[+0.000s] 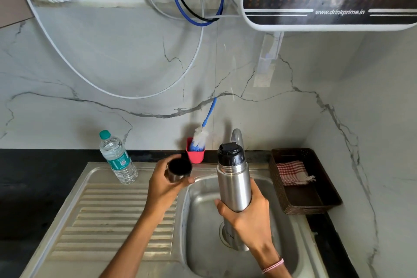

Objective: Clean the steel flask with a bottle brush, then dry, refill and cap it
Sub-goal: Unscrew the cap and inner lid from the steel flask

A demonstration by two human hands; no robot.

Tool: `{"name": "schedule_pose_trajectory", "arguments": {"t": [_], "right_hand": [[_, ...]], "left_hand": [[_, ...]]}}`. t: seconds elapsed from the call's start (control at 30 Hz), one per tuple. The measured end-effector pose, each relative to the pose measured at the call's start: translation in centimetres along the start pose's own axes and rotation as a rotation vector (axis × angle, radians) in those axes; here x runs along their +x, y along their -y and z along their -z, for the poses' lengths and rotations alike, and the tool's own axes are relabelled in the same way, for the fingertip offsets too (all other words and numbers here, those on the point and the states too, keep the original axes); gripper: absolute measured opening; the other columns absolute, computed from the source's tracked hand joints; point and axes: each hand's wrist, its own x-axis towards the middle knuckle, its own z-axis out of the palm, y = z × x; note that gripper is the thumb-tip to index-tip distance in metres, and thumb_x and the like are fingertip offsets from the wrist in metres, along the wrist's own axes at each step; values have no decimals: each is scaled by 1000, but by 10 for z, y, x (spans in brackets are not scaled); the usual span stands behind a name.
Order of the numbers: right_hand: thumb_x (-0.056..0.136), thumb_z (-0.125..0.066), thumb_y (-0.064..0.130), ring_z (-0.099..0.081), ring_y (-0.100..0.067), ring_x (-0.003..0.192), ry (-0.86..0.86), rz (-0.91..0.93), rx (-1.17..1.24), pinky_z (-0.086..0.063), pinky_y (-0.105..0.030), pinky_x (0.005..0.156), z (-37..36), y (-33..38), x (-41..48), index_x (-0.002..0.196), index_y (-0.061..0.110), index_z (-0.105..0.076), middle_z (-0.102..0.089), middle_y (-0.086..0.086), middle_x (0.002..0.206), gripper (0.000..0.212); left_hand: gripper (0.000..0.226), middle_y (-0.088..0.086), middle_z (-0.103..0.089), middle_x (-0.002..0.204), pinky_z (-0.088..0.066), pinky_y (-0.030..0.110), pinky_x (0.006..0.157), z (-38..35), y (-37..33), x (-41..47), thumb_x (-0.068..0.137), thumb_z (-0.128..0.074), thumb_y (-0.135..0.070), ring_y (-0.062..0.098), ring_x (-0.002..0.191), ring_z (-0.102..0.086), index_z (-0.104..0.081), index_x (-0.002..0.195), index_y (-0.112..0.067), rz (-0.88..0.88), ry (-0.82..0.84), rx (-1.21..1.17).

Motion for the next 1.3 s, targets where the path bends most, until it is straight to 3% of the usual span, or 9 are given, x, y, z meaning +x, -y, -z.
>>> {"name": "schedule_pose_trajectory", "arguments": {"t": [0.23, 0.33, 0.57, 0.67, 0.9, 1.07, 1.17, 1.23, 1.3], "right_hand": [[58, -93, 36, -68, -16, 66, 17, -27, -19, -60, -38, 60, -10, -13, 0, 100, 28, -62, -71, 7, 81, 53], [57, -91, 40, -69, -17, 68, 25, -33, -25, -60, -39, 60, -15, -16, -1, 101, 29, -61, -71, 8, 81, 54], [59, -93, 34, -68, -17, 67, 56, -15, -50, -59, -39, 59, -24, -20, -2, 98, 29, -60, -70, 10, 82, 51], [61, -95, 30, -68, -14, 69, 83, -4, -44, -58, -29, 59, -27, -19, -2, 100, 30, -60, -71, 12, 84, 53], [62, -96, 23, -67, -7, 72, 121, -4, -29, -50, -13, 59, -33, -15, 2, 105, 26, -58, -70, 8, 83, 58], [63, -96, 24, -67, -6, 76, 119, 0, -15, -52, -14, 62, -35, -15, 2, 106, 29, -57, -69, 8, 85, 59], [62, -96, 23, -67, -5, 74, 109, 8, -12, -51, -13, 61, -36, -14, 1, 103, 33, -56, -68, 12, 82, 58], [62, -96, 23, -67, -5, 74, 111, 11, -10, -51, -13, 60, -37, -15, 1, 103, 32, -56, -69, 11, 82, 59], [62, -96, 22, -68, -7, 74, 119, 9, -2, -51, -14, 61, -37, -17, 2, 104, 31, -57, -69, 12, 82, 58]], "left_hand": [[75, -7, -72, 112, -52, 34, 94, 44, 105, 3, 51, -102, -15, 21, 106, -69, -68, 118, -26, 234, -80, 525], [74, -1, -65, 122, -50, 35, 94, 52, 126, -3, 60, -98, -12, 26, 111, -66, -66, 126, -24, 256, -46, 717], [67, 11, -52, 133, -55, 44, 92, 51, 156, -5, 74, -88, -5, 35, 113, -63, -57, 133, -16, 267, 8, 864], [65, 11, -52, 133, -55, 44, 91, 48, 162, -5, 77, -86, -8, 35, 113, -64, -56, 135, -16, 264, 25, 910], [63, 11, -52, 134, -55, 46, 90, 53, 175, -9, 77, -86, -6, 37, 112, -64, -58, 134, -15, 263, 43, 921], [72, 14, -50, 142, -53, 47, 100, 57, 183, -7, 84, -81, -9, 38, 121, -61, -49, 149, -15, 289, 85, 973], [90, 20, -35, 157, -39, 45, 117, 57, 181, -3, 84, -80, -12, 39, 142, -42, -31, 159, -14, 390, 114, 964], [94, 20, -25, 165, -27, 46, 125, 48, 158, 4, 84, -81, -13, 38, 152, -27, -27, 160, -12, 385, 16, 836], [75, 12, -37, 161, -30, 44, 124, 31, 108, 8, 88, -79, -12, 31, 150, -36, -42, 154, -15, 205, -91, 533]]}}
